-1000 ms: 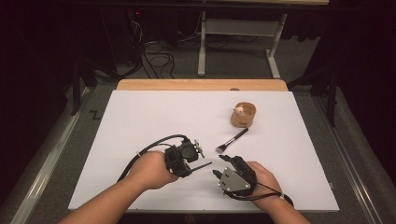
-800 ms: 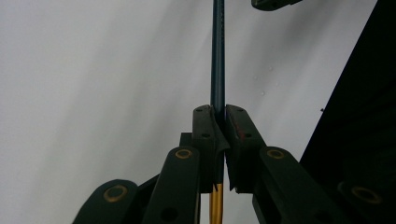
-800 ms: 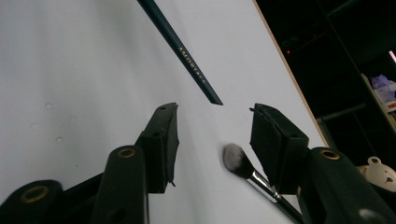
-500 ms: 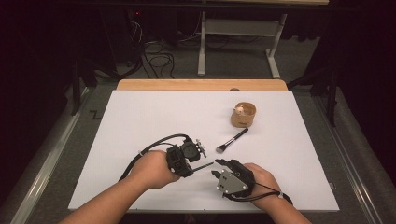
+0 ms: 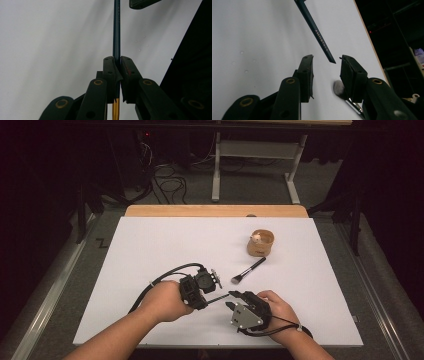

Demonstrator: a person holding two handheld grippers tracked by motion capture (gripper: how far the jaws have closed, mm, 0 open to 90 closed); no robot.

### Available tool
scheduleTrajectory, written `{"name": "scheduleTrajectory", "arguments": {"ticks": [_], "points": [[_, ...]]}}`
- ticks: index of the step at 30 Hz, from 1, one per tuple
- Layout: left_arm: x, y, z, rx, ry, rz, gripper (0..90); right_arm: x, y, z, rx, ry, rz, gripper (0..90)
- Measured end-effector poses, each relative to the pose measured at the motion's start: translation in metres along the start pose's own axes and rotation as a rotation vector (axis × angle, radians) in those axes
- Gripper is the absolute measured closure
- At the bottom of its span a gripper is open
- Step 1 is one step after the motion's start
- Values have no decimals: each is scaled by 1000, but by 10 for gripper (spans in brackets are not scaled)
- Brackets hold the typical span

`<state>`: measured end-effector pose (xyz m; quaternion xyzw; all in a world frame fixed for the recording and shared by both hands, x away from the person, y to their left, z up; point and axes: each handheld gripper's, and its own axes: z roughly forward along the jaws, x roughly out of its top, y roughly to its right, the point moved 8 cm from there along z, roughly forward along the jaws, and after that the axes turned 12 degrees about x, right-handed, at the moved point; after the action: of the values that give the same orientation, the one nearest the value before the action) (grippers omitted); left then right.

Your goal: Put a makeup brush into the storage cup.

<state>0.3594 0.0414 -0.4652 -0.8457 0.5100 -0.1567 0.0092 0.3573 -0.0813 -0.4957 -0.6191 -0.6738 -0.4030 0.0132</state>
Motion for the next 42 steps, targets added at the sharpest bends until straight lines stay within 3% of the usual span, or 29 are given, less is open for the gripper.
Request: {"name": "scheduleTrajectory", "arguments": {"ticks": [2,14,28,31,42], "points": [[1,1,0,-1,-1,3,829,0,-1,1,12,-15,-33,636],[6,5,2,-8,-4,18,829,9,-2,8,23,-12,-104,685],[7,5,0,-5,2,11,829,16,-1,9,27,-11,-128,691],[8,6,0,-8,5,14,829,16,-1,9,34,-13,-153,699],[9,6,-1,-22,13,10,829,15,-2,11,45,-20,-140,731]]}}
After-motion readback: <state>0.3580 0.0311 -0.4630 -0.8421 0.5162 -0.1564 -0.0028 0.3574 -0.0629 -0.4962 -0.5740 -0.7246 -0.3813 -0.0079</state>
